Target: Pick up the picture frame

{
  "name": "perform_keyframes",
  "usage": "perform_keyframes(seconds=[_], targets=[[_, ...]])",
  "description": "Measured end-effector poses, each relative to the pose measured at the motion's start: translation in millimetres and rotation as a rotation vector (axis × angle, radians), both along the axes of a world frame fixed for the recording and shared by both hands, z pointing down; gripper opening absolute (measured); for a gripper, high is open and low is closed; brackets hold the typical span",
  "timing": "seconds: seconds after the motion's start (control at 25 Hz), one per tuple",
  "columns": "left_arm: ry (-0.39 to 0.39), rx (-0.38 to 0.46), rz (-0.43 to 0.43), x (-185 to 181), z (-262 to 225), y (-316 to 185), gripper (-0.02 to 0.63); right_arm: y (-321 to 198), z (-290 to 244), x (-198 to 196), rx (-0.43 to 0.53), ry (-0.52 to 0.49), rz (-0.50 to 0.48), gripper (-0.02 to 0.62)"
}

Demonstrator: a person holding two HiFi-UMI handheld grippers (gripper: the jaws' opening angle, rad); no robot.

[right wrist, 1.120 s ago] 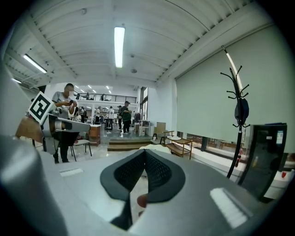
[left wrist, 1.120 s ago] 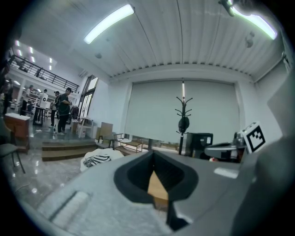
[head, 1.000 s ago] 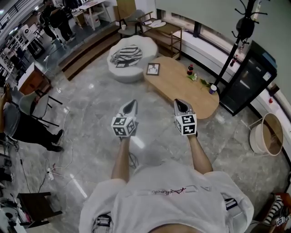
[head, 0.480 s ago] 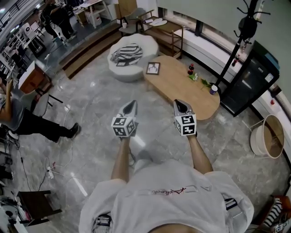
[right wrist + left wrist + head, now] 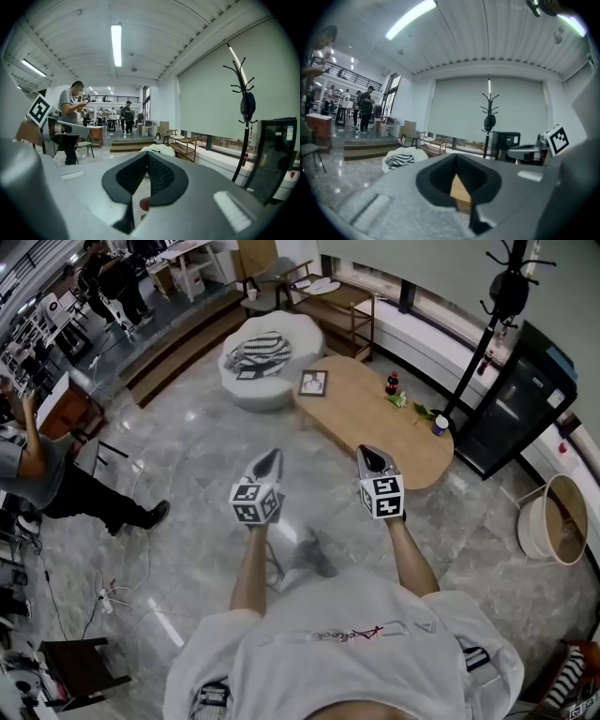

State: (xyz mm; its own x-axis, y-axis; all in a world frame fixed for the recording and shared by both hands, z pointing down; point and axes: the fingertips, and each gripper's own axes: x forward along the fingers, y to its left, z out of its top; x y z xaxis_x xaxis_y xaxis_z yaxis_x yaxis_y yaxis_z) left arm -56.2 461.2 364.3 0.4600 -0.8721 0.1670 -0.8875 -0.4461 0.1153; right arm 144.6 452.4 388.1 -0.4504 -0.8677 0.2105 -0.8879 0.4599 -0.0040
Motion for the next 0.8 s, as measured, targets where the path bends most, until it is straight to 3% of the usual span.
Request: perform_keyframes(seconds=[0.44,0.8], targets=[[0.013,-0.029,-0.009,-17,23,-48,0.000,-47,16,-18,-0.017,0.017,-0.010,0.006],[0.032,-0.031,-0.001,-37,22,-125,0.000,-123,14,-41,-0.022,0.035,-0.007,0.006]])
